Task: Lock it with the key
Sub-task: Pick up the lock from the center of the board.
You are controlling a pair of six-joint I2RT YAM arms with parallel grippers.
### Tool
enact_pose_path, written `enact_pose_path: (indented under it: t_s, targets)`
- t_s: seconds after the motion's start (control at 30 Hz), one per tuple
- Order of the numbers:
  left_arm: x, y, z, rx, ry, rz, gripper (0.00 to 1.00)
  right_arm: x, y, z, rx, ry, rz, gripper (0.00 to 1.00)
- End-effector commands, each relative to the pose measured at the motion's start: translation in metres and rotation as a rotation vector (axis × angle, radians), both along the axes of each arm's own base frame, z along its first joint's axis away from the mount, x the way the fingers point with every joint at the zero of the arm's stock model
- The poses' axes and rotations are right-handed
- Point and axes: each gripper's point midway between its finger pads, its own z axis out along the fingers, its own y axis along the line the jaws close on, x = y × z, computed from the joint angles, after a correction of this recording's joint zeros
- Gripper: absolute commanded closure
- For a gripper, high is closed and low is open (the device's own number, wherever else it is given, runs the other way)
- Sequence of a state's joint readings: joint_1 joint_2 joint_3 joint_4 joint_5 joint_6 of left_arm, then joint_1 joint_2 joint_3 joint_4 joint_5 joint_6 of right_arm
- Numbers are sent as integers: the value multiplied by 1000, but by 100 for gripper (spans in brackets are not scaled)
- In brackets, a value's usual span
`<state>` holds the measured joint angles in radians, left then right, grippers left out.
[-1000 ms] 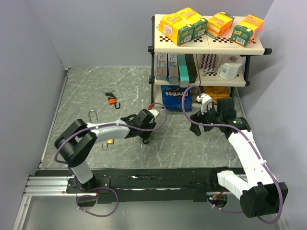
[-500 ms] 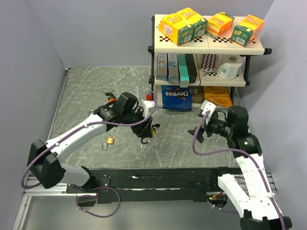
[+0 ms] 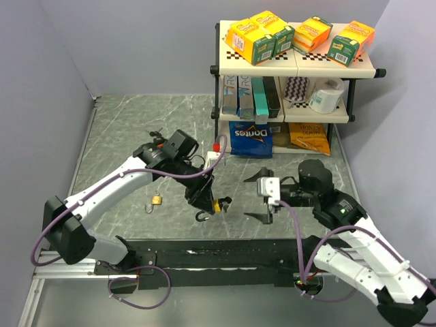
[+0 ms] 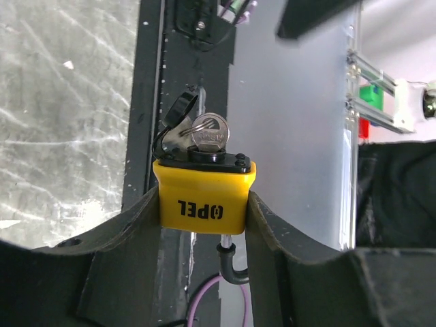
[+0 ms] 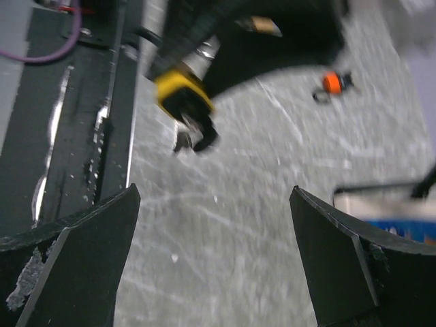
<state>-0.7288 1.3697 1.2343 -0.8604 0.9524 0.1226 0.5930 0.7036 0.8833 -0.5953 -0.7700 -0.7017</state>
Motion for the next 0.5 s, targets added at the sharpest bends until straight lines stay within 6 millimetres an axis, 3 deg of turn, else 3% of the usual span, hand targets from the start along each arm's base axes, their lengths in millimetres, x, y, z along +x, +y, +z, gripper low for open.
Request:
enact_pose_path:
  t_s: [0.0, 0.27, 0.47]
  targets:
    - [-7, -7, 25, -83, 16, -108, 82, 1, 26, 26, 33, -162, 77, 3]
    - [-9, -7, 23, -79, 58, -93, 82, -8, 66, 23, -7, -241, 186, 19]
    - [-11, -8, 23, -82, 75, -91, 82, -10, 84, 0, -76, -276, 231, 28]
